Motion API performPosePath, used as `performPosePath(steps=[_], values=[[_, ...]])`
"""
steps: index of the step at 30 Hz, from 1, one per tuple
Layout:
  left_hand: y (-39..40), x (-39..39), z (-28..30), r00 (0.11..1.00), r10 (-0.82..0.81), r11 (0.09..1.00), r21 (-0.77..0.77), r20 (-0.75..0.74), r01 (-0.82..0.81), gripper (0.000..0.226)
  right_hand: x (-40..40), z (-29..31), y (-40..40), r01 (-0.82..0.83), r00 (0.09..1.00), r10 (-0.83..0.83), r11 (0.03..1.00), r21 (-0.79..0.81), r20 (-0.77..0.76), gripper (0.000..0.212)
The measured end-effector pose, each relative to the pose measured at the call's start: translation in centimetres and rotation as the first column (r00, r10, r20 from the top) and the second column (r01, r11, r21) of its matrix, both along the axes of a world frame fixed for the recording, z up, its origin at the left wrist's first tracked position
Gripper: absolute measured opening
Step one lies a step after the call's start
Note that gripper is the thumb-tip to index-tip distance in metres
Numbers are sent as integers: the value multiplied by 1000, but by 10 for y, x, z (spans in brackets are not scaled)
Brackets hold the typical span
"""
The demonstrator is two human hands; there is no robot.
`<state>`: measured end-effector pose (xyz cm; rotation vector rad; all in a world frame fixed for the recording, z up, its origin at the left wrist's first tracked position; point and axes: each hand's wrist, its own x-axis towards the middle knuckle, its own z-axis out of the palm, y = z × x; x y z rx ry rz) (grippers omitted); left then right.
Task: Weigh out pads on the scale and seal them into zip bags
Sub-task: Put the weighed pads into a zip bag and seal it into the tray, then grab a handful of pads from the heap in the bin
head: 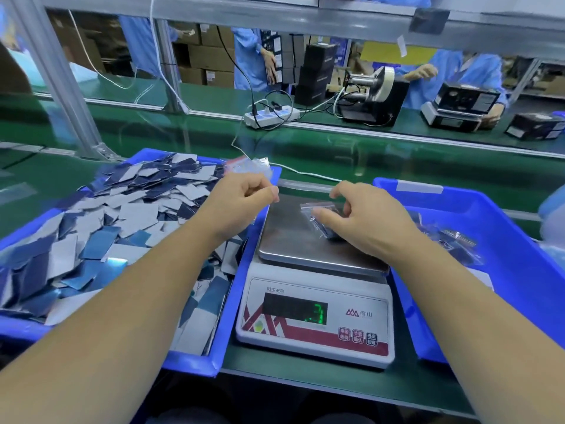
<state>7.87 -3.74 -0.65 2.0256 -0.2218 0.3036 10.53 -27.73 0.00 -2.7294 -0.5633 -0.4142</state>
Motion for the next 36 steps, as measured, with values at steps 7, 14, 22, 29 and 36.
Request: performPosePath(steps=[7, 14, 22, 29, 36], values=[[-1, 4, -3, 1000, 14, 999, -48, 15, -13, 20, -8, 3, 0, -84, 996, 84, 996, -1, -17, 36], [25, 16, -5, 936, 351, 934, -64, -37, -352, 20, 2, 14, -33, 167, 983, -168, 986, -18, -74, 35], [45, 17, -5, 879, 429, 895, 225, -205, -384, 14, 25, 12, -91, 534, 812, -532, 843, -60, -240, 12], [42, -2, 20, 905, 205, 831, 555, -374, 41, 9, 31, -1, -66, 440, 861, -452, 892, -104, -234, 12], [41, -18, 19, 854, 250, 636, 742, -457, 211, 51, 34, -4, -66, 426, 867, -418, 904, -34, -270, 12]])
